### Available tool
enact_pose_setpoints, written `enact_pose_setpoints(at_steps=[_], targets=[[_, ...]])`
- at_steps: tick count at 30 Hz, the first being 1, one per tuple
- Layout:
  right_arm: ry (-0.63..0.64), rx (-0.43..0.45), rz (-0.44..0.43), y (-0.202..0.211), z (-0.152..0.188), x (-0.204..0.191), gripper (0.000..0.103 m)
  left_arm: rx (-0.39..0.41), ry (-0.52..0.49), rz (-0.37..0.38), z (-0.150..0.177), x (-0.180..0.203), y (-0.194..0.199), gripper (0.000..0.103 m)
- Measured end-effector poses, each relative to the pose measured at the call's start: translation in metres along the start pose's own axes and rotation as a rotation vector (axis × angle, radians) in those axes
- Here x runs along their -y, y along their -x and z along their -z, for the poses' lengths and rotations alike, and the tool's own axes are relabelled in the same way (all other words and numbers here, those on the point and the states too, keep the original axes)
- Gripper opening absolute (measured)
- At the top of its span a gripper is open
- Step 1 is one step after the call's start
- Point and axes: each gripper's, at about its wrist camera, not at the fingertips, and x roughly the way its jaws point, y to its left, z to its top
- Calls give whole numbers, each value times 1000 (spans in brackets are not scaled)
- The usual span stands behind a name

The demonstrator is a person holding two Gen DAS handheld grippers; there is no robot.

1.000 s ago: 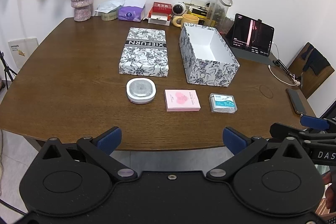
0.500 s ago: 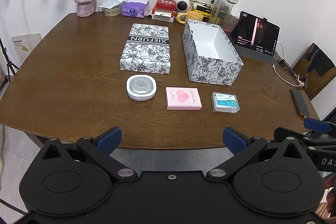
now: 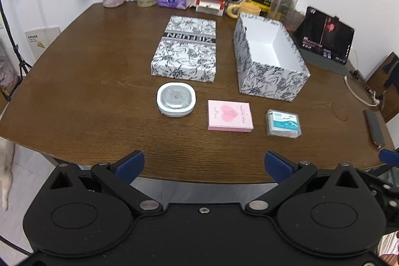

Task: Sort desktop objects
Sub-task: 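Lower the left gripper onto the round white compact and close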

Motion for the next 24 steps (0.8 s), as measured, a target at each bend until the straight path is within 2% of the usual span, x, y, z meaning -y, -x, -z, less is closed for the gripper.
enact_pose_setpoints(at_steps=[9, 12, 18, 24], targets=[[-32, -11, 34, -44, -31, 10, 103, -92, -46, -63, -43, -18, -78, 103], [-37, -9, 58, -62, -49, 10, 103, -152, -42, -80, -61, -29, -117, 103], [-54, -35, 104, -104, -80, 2, 103, -283, 37, -88, -101, -51, -202, 103], [-86, -73, 143, -132, -95, 1, 103, -401, 28, -91, -112, -53, -253, 101]])
